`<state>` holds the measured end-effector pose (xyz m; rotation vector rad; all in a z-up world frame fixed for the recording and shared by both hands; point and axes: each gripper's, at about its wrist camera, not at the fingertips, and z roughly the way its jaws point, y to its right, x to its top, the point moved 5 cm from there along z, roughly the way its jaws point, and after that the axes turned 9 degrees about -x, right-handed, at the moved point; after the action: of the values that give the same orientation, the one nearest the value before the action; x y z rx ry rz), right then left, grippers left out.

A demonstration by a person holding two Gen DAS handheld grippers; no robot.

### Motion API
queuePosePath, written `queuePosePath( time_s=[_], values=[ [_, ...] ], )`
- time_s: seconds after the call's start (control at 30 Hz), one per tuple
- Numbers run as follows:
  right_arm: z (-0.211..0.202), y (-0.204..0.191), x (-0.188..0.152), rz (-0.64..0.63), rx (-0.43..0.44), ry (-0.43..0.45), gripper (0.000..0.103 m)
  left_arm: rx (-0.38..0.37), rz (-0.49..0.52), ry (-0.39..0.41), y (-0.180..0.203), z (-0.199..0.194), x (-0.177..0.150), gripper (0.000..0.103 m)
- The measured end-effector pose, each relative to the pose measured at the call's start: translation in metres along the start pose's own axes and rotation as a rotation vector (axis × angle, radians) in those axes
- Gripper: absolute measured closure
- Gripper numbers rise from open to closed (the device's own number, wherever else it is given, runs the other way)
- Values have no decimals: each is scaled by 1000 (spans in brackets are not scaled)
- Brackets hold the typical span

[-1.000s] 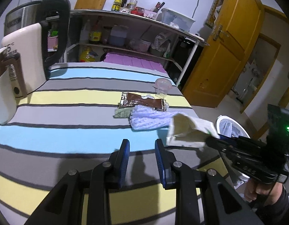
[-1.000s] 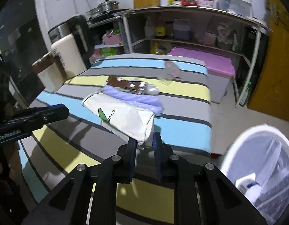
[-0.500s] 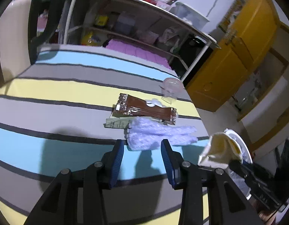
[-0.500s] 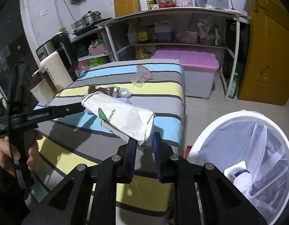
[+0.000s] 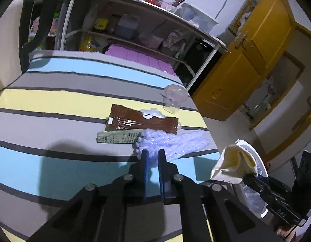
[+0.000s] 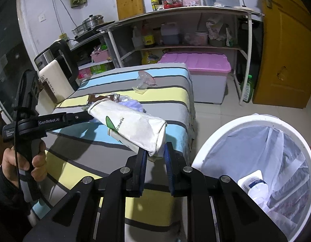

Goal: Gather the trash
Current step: 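Grasp the white paper bag with the right tool while the left tool grasps the purple mesh sleeve, then carry the paper bag and mesh sleeve over the bin and open both tools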

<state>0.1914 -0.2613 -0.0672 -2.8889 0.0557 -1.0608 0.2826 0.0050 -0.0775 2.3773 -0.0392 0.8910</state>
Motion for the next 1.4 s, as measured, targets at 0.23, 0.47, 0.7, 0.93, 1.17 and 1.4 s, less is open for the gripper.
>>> queuePosePath(
  time_s=[0.23,0.47,0.7,0.93,1.17,1.4],
  values=[
    [-9,5,-4,18,-16,4,85,-13,44,26,19,-22,-12,97],
    [-25,11,-8,38,-32,18,85,-27,70,40,36,-50,-28,97],
    [-41,16,-15,59,-47,24,85,-22,103,49,53,-69,-39,97],
    [-55,21,-23,76,-75,28,85,-13,152,34,75,-74,-51,97],
    [-71,39,-30,107,-111,39,85,-47,191,19,103,-68,-56,97],
    [-82,63,-37,141,-158,42,85,-79,234,-5,129,-49,-57,97]
  ],
)
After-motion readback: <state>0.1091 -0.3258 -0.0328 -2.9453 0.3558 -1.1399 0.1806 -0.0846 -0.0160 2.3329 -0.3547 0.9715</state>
